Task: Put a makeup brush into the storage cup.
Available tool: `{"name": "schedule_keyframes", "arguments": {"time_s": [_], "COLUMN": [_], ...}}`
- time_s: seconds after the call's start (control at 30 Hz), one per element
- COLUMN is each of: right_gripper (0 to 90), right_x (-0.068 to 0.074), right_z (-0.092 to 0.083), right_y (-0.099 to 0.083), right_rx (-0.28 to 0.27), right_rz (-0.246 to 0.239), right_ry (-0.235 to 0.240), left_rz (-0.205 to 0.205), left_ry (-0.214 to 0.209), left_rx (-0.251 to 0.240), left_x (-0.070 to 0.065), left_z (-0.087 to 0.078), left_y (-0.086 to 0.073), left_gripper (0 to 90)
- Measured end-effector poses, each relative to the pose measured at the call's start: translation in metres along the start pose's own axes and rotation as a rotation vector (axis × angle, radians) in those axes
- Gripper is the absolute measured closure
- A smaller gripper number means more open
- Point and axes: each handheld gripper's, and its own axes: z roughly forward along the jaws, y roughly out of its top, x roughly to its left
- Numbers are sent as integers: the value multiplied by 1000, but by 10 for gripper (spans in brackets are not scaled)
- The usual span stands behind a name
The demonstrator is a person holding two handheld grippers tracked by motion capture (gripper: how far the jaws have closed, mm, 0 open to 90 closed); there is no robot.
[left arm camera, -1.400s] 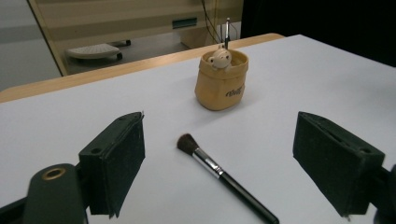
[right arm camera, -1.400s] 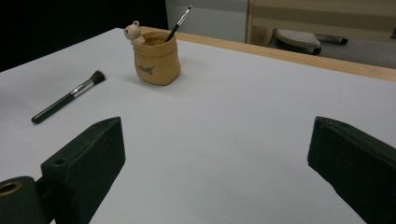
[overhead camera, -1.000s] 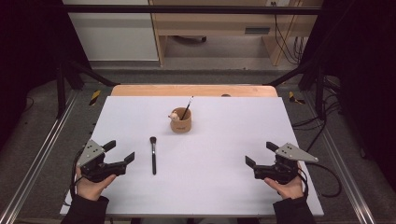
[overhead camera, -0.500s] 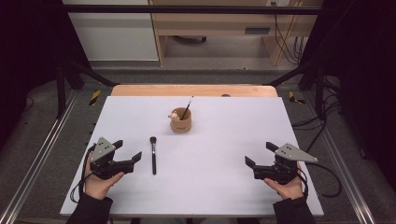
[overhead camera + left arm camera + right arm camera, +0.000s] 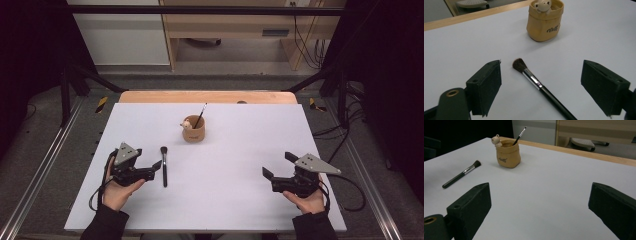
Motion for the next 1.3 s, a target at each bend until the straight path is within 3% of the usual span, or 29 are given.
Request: {"name": "schedule_keyframes", "arguments": {"time_s": [0.23,0.33,0.63,1.0,1.3], "right_gripper": [51,51,52,52,52], "right_x": [0,0,-1,0,-1], "right_z": [0,0,2,3,5], "right_y": [0,0,-1,-2,-3], "right_rx": [-1,-1,6,12,22], "right_rz": [9,13,1,8,2], "right_ry": [0,-1,1,1,-2], "left_rz": [2,-21,-41,-19,-18], "left_ry": [11,19,22,-23,-31], "left_rx": [55,74,132,205,236], "left_x": [-3,-2,1,-7,-9], "left_z": [18,26,35,47,53], "left_y": [-2,-5,-13,-17,-23], "left_gripper": [172,191,276,384,468]}}
